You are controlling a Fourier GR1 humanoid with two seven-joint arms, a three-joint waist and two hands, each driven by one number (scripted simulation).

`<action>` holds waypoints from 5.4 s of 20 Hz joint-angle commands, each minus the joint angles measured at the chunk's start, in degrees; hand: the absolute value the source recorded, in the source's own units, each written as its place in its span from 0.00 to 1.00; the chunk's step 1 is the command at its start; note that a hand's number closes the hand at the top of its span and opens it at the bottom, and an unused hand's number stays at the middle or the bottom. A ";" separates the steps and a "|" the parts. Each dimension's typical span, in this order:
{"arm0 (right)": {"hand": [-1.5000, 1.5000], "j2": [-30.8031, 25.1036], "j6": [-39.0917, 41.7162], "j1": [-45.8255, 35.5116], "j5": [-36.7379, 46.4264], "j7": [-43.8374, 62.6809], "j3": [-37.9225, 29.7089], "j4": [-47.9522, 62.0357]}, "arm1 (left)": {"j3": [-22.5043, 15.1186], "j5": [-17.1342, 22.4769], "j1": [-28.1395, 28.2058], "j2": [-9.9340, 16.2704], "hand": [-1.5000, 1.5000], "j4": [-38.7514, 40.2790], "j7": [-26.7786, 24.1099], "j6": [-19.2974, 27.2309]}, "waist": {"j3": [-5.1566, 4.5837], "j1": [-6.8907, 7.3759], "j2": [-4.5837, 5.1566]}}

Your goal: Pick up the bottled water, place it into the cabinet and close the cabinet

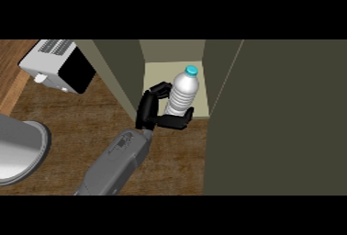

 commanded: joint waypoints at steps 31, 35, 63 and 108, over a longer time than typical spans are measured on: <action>0.00 -1.05 6.85 0.26 -7.39 -1.33 -7.45 -2.36 | 8.24 2.42 -28.33 0.04 0.00 32.69 -8.27 18.47 | -0.12 -1.27 1.65; 0.00 -1.02 7.93 1.25 -6.58 -1.87 -5.51 -2.58 | 12.85 7.82 -27.65 0.03 1.00 25.15 -14.37 10.31 | -0.18 -1.25 1.19; 0.00 0.86 2.88 6.34 2.50 -0.29 1.43 -8.56 | -14.41 20.56 10.94 1.98 0.00 -17.68 -7.96 -8.36 | -0.05 3.62 -1.18; 1.00 -10.04 9.12 -44.04 4.23 33.23 22.44 -0.39 | 1.16 29.26 58.10 50.20 0.00 -49.31 -25.20 -39.84 | -1.03 11.43 1.28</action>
